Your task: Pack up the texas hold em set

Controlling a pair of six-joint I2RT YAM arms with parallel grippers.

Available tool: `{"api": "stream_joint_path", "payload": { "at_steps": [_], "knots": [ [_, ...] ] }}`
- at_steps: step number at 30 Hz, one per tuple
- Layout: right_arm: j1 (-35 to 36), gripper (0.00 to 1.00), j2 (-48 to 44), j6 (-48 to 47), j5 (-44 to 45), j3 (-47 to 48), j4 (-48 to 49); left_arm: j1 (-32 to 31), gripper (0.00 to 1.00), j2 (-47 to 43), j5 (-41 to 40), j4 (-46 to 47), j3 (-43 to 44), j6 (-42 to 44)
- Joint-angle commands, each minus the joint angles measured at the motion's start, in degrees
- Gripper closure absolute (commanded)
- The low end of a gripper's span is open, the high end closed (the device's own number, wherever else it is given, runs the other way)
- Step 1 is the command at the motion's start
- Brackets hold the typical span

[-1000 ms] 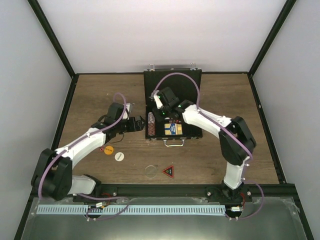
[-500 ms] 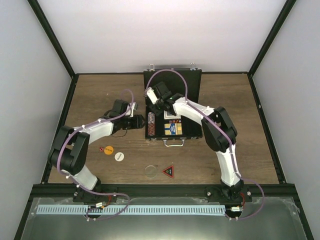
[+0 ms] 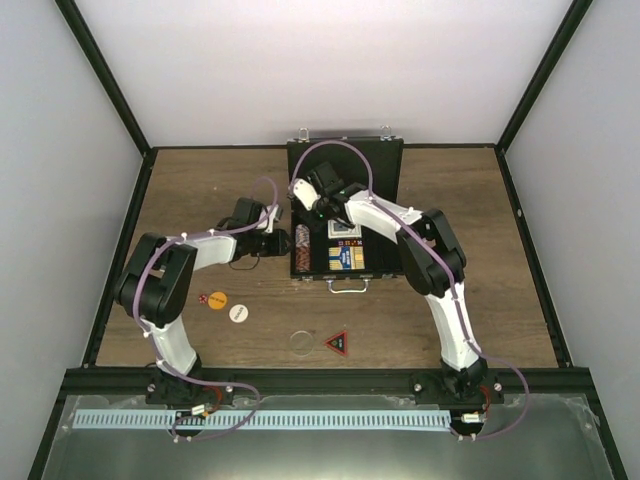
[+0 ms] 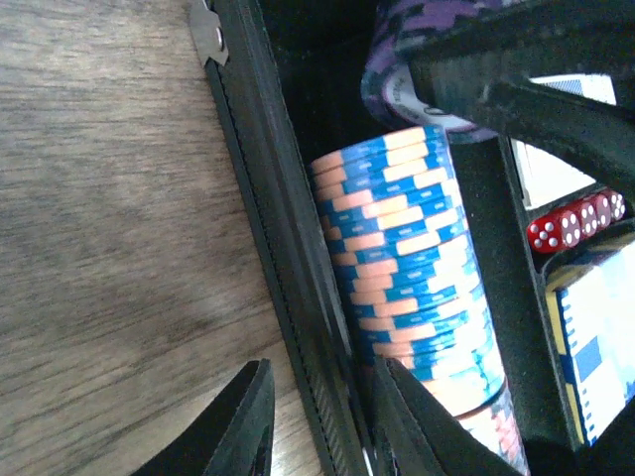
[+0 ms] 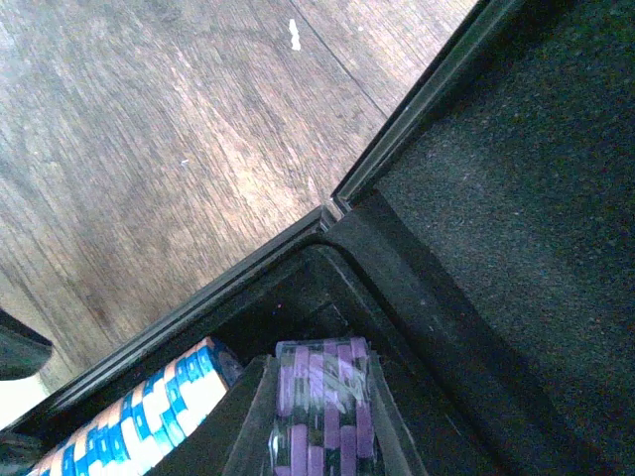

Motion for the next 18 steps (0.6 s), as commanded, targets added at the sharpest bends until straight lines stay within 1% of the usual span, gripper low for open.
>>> {"api": "stream_joint_path", "payload": {
  "at_steps": [1,5,9,14,18],
  "knots": [
    [0.17,0.98,1.11,-0.52,-6.76,2.29,-2.71,0.14,0.73,2.44,2.01,3.54,1.72,2.74],
    [-0.19,0.98,0.31,0.27,-10.00,0.56,-3.35,0.12,0.81,4.58,3.35,4.05,2.65,4.97],
    [-0.36,0.98,-1.42,1.27,-12.05,-2.95,-3.16,-0.13,0.87,5.46,5.44,6.65,2.55,6.09],
    [-0.41,0.99,-4.35,4.57,-12.49,-8.40,-2.84,-2.44,0.90,7.50,6.99,8.33,4.27,7.85],
    [-0.50,0.99,-8.41,8.20,-11.99,-15.39,-0.67,-4.75,0.90,9.88,8.36,8.67,6.20,9.15]
  ]
}}
